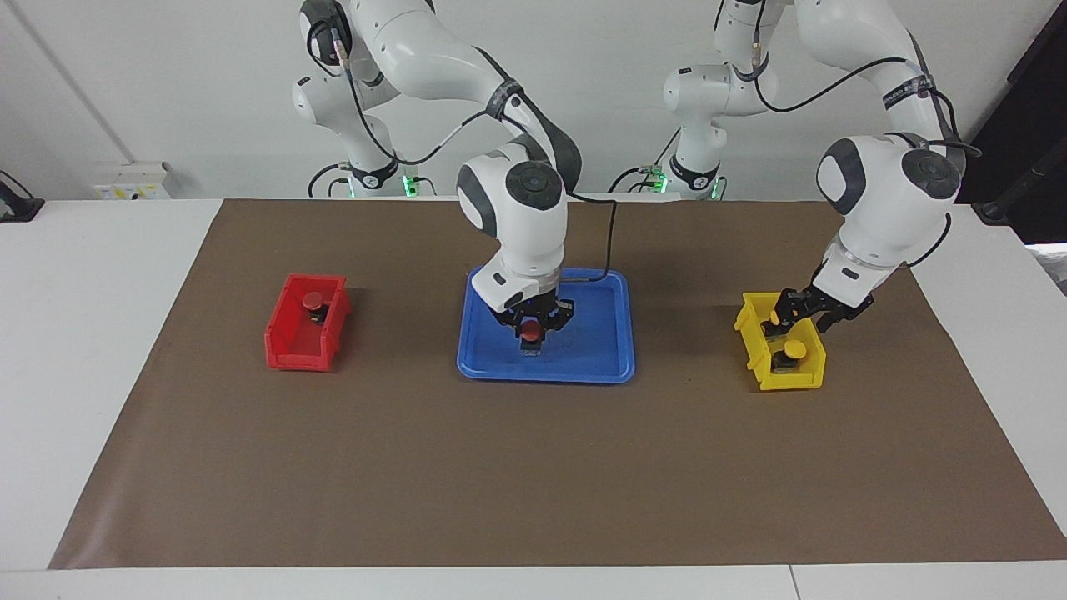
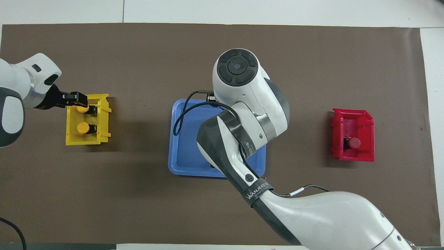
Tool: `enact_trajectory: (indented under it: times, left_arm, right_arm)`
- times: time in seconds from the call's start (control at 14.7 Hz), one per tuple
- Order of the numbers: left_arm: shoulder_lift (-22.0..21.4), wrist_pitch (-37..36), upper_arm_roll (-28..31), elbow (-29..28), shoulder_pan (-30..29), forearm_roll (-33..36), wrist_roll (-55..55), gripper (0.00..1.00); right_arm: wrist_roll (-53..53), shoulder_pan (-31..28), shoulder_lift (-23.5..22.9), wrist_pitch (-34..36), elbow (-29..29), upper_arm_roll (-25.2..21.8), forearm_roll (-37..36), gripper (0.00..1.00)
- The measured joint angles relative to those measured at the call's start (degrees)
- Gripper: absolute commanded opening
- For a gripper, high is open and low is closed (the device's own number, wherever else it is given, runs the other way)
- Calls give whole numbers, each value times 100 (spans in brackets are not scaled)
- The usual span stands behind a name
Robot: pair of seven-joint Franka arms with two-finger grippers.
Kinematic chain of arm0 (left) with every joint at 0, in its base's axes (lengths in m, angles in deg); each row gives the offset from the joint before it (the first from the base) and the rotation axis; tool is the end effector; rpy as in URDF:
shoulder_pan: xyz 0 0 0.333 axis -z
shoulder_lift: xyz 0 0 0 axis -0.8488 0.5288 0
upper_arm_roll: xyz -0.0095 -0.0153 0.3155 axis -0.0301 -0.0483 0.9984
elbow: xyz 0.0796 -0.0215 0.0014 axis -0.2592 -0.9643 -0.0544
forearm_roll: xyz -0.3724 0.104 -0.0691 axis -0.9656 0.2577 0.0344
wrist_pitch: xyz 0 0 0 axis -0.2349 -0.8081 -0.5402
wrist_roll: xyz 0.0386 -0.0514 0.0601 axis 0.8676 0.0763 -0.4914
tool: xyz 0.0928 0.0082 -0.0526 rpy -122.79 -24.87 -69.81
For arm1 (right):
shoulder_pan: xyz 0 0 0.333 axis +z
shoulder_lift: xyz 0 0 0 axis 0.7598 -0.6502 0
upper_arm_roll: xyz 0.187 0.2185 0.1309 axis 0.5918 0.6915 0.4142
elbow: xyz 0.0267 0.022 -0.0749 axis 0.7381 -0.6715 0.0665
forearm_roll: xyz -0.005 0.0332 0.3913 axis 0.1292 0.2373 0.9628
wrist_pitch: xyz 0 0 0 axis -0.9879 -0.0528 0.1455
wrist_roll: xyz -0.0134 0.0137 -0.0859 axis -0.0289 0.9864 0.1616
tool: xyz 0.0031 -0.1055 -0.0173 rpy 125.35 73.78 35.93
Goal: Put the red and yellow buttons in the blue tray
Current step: 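Place the red button in the tray while the left gripper grasps yellow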
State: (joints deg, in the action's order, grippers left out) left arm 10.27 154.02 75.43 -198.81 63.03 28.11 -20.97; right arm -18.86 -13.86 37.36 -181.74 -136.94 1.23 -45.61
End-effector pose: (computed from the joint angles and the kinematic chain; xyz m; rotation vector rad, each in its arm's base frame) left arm 0.5875 -0.0293 0.4203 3.1216 -0.1028 0.0516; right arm 0.5794 0.3788 0.3788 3.1259 -0.2249 -0.0037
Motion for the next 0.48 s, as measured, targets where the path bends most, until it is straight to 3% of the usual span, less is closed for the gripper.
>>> enact_trajectory:
  times: [0.34,0.41,0.48]
  left_arm:
    - [164,269,8,-158,-1,0,-6,64]
    - [187,341,8,-201,-1,0,-7,64]
    - [207,433,8,-250,-1,0,-7,64]
  right_arm:
    - [-53,79,4,-233,-214,5,183,11]
    - [-110,129,9,-278,-248,6,189,13]
    - [-167,175,22,-318,-311,5,189,23]
